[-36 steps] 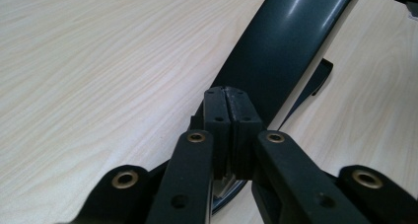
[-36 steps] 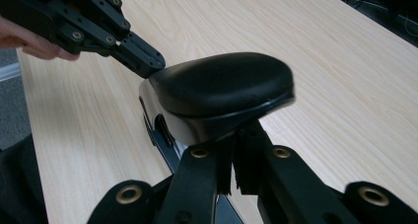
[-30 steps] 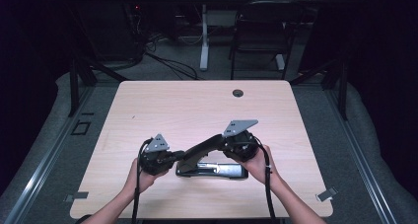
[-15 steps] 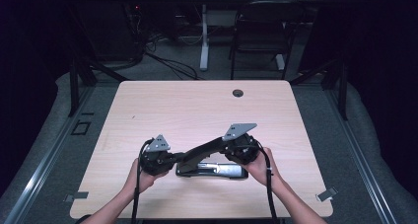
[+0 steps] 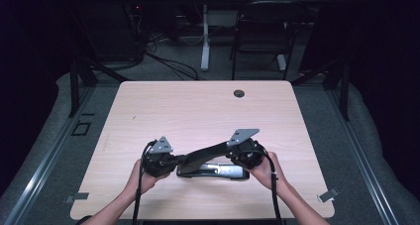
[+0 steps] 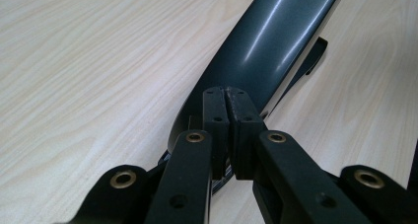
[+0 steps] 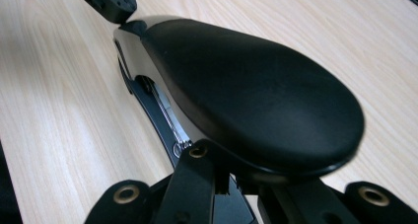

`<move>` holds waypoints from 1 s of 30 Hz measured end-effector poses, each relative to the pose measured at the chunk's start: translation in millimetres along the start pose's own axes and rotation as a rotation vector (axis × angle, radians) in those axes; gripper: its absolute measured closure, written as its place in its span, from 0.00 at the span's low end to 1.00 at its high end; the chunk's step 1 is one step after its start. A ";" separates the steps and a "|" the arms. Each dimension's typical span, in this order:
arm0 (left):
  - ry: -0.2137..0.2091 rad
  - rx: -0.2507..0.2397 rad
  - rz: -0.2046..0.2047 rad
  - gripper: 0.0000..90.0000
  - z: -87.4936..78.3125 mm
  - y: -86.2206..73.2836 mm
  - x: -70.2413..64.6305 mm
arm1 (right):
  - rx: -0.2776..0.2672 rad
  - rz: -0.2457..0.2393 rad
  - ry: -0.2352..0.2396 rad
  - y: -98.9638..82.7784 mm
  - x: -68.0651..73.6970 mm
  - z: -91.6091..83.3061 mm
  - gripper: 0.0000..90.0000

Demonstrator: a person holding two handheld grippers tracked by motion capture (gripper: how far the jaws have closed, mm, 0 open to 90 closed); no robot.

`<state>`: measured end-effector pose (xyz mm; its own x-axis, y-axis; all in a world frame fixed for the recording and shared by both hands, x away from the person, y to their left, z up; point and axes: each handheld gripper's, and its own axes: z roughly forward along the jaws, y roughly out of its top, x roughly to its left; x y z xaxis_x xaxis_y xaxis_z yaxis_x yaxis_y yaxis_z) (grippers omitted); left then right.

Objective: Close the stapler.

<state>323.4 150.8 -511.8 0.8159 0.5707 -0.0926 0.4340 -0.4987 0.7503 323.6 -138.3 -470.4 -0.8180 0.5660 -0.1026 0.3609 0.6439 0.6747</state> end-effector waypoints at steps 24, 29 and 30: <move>-0.005 0.036 0.001 0.97 5.5 -1.6 -1.3 | 0.086 0.004 -0.016 -24.4 -7.4 7.8 0.97; -0.008 0.047 0.004 0.97 6.3 -1.8 -1.5 | 0.102 0.006 -0.015 -30.9 -10.2 9.5 0.97; -0.008 0.048 0.004 0.97 6.6 -1.8 -1.7 | 0.102 0.009 -0.010 -32.6 -10.9 10.1 0.97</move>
<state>323.7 146.5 -517.3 0.8205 0.5637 -0.0948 0.4484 -0.5318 0.7184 325.3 -160.3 -498.7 -0.8100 0.5769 -0.1050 0.4122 0.6875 0.5979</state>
